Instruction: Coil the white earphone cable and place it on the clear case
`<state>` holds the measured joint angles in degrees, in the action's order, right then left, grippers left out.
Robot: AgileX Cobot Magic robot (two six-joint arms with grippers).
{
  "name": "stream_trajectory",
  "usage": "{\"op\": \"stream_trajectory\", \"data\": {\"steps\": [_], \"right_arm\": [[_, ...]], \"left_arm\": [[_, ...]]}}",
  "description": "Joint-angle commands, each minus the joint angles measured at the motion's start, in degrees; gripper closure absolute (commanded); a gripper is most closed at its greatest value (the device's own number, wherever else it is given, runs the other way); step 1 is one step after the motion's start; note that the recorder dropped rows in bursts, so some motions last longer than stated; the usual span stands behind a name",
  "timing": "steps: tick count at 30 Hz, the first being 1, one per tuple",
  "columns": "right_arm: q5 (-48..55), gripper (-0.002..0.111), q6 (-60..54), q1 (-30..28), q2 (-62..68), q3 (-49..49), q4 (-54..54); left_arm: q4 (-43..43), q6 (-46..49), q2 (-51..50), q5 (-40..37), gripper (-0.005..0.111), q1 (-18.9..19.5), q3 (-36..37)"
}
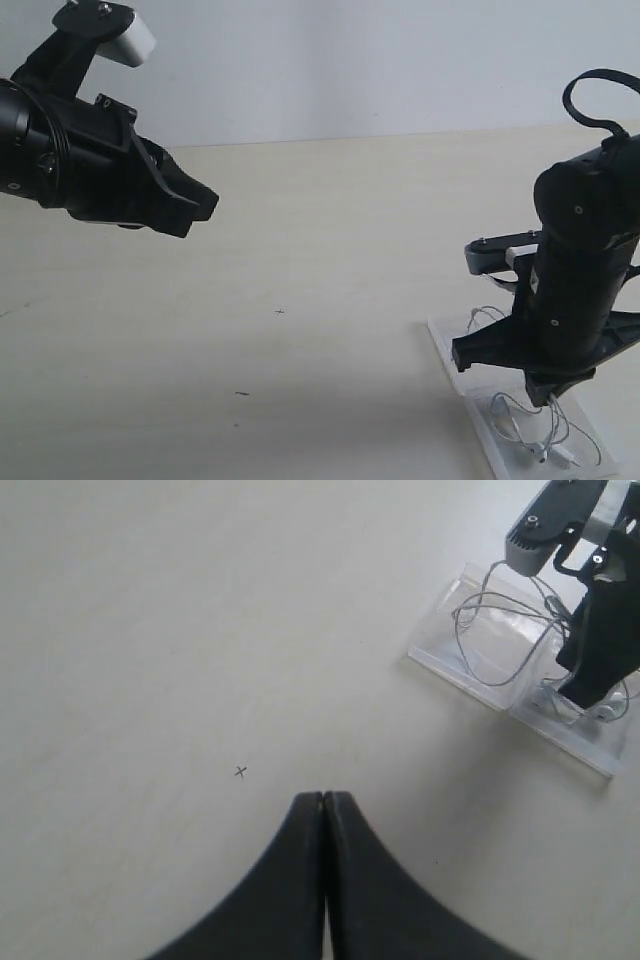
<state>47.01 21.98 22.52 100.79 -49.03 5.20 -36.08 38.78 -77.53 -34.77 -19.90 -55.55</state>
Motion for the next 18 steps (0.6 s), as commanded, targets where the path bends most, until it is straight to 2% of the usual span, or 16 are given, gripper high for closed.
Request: {"op": "stream_trajectory", "data": {"steps": [1, 11, 14, 18], "right_arm": [[3.6, 0.108, -1.5, -1.3, 0.0, -0.4, -0.4], [3.3, 0.108, -11.5, -1.3, 0.0, -0.6, -7.3], [3.1, 0.098, -11.5, -1.3, 0.0, -0.6, -7.9], [2.0, 0.075, -11.5, -1.3, 0.0, -0.6, -7.9]], "left_arm": [[-0.6, 0.3, -0.2, -0.1, 0.107, -0.2, 0.2], [-0.6, 0.3, -0.5, -0.1, 0.107, -0.2, 0.2], [-0.6, 0.3, -0.5, -0.2, 0.107, -0.2, 0.2], [-0.8, 0.3, -0.9, -0.2, 0.107, -0.2, 0.2]]}}
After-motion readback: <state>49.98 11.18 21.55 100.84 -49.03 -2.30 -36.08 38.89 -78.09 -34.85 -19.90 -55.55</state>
